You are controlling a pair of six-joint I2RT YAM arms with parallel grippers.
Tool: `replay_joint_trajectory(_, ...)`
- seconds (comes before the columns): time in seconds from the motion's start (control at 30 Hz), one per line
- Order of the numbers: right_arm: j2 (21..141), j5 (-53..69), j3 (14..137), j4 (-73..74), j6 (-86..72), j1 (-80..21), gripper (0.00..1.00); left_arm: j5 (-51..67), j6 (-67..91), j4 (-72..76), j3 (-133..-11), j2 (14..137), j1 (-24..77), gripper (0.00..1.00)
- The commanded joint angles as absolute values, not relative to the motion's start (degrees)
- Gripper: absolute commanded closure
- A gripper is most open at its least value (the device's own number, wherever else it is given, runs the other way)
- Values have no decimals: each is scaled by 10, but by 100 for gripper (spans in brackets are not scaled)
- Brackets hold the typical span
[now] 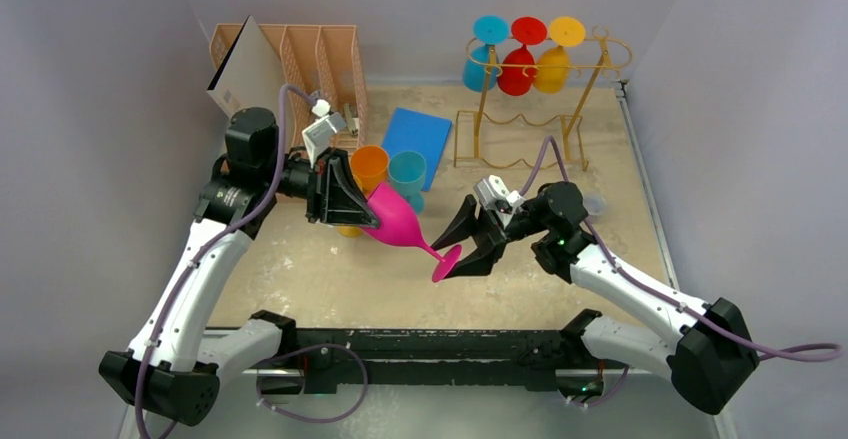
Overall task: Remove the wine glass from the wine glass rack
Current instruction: Place the wine glass at the center of the board.
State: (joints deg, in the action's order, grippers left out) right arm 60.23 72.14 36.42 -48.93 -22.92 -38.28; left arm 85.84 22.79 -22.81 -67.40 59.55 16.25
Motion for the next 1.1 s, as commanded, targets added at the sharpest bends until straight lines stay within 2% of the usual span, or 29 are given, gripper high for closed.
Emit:
replay_joint_trajectory(0.0,587,718,384,-497,-230,-383,44,830,180,-255,-698,573,164,100)
replay_joint_trajectory(0.17,571,710,383,-497,-262,-383,32,778,124,-329,-717,572,164,100)
replay_joint_trajectory(0.33,548,707,387,-471,-262,-383,26,753,117,-361,-726,576,164,100)
replay_joint_trajectory(0.47,525,658,396,-398,-217,-383,20,711,92,-409,-732,572,164,100)
replay_joint_trajectory(0.53,511,612,408,-306,-155,-383,16,692,78,-438,-738,574,164,100)
replay_joint_trajectory(0.6,499,575,432,-190,-78,-383,15,679,76,-461,-746,576,164,100)
replay_joint_trajectory(0.67,495,552,448,-133,-42,-384,15,664,77,-474,-753,576,165,100)
replay_joint_trajectory(0.77,490,515,451,-131,-38,-383,14,623,91,-480,-748,572,165,100)
replay_joint_trajectory(0.93,485,382,452,-111,-36,-384,15,522,92,-528,-742,582,178,100)
replay_joint_trajectory(1.07,478,324,453,-98,-29,-383,15,371,113,-550,-738,575,273,100)
